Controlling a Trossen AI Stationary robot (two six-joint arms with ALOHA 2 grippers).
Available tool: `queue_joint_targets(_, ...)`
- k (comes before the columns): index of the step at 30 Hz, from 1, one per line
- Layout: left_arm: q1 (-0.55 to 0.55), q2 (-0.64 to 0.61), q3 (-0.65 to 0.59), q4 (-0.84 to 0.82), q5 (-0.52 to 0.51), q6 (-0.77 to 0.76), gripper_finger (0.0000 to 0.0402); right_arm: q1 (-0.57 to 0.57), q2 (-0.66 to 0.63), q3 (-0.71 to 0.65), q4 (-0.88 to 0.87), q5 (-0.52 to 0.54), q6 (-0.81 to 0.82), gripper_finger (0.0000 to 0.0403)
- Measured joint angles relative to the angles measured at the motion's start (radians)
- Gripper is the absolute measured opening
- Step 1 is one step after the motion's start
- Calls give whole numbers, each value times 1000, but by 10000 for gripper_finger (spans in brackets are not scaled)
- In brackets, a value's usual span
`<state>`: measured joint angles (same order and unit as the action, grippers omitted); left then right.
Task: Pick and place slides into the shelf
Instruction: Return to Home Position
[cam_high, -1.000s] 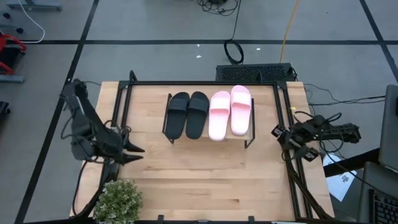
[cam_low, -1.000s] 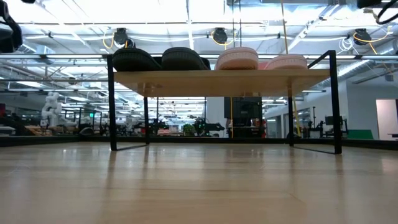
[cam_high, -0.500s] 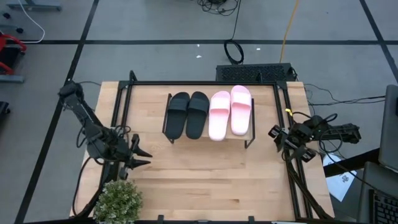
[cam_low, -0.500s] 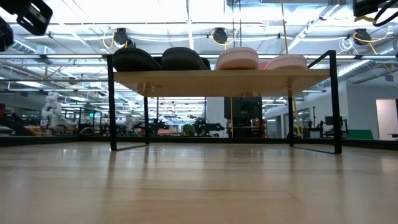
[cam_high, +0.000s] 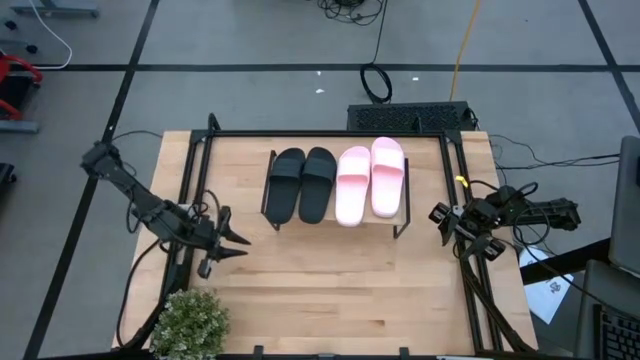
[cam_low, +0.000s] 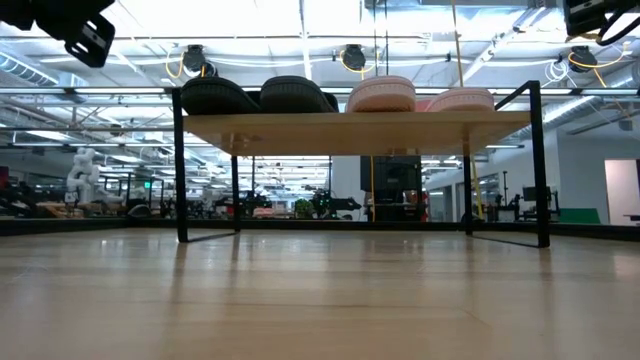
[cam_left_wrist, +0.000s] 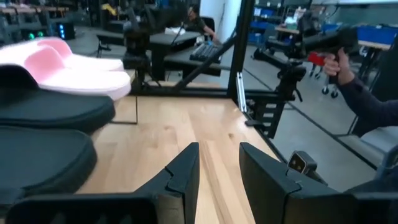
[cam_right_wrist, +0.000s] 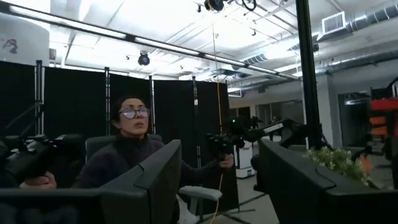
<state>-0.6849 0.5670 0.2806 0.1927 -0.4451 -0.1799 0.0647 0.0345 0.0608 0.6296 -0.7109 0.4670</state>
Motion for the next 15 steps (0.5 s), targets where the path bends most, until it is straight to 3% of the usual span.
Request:
queue_joint_targets(6,0,-184,0,-146,5,25,113,0,0,0,-6,-48,-5,205)
queue_joint_targets(10,-13,-290,-5,-316,-14,-52,113,0,0,0,-6,-56,-19,205)
queue_joint_targets(15,-23,-363,-97,-196,30,22,113,0,0,0,-67,-44,-48,205)
